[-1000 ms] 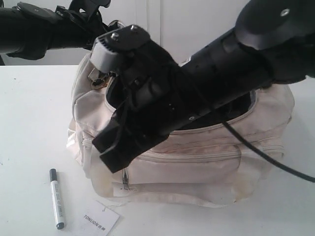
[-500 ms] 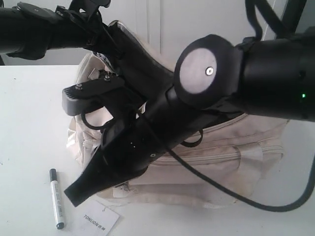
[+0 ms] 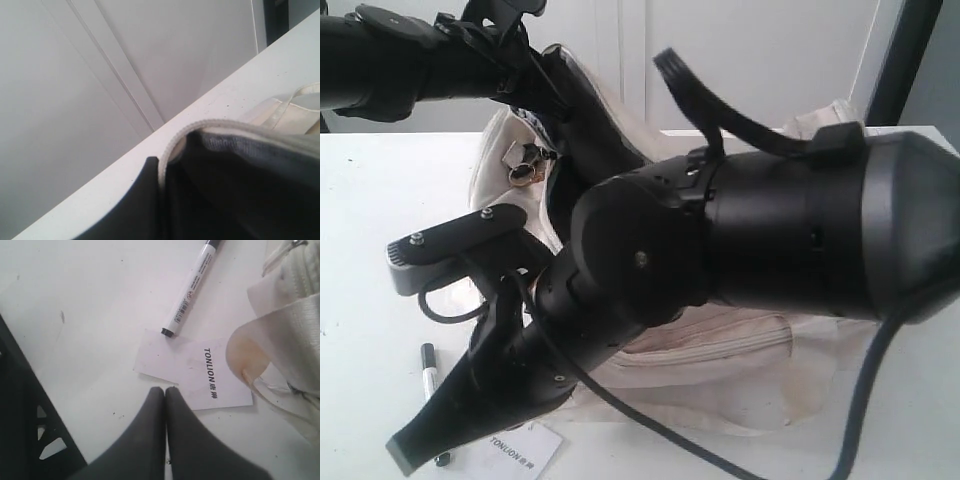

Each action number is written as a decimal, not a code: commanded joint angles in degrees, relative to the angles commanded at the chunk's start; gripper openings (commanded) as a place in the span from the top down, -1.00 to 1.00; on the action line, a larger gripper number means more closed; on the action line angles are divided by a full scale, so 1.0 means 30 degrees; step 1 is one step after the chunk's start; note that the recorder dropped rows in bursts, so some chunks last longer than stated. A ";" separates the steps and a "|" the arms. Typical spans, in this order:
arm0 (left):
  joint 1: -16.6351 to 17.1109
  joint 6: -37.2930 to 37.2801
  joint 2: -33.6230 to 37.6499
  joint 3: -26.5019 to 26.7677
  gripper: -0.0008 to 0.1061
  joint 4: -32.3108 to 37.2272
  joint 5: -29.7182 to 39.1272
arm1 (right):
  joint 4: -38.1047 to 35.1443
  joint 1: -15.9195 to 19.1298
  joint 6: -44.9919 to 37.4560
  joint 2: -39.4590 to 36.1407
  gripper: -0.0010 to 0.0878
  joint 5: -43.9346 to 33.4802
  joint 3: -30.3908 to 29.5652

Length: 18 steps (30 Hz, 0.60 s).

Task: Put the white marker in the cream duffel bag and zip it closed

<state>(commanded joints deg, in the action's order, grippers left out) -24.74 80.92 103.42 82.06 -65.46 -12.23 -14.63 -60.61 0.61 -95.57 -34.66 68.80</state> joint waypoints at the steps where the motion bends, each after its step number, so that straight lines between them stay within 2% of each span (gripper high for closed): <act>1: 0.0000 0.0000 0.0000 0.0000 0.99 0.0000 0.0000 | 0.0548 0.0000 0.0547 0.0000 0.98 -0.0239 0.0243; 5: 0.0000 0.0000 0.0000 0.0000 0.99 0.0000 -0.0034 | 0.4701 0.0000 0.3646 0.0041 0.98 -0.2671 0.1812; 10: 0.0000 0.0000 0.0000 0.0000 0.99 0.0000 -0.0034 | 0.5111 -0.0149 0.4390 0.0041 0.98 -0.3205 0.2494; 18: 0.0000 0.0000 0.0000 0.0000 0.99 0.0000 -0.0034 | 0.6081 -0.1908 0.6374 0.0005 0.98 -0.3144 0.2470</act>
<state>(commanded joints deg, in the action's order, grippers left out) -24.74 80.92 103.42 82.06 -65.46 -12.34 3.62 -66.34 19.73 -95.55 -44.09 76.21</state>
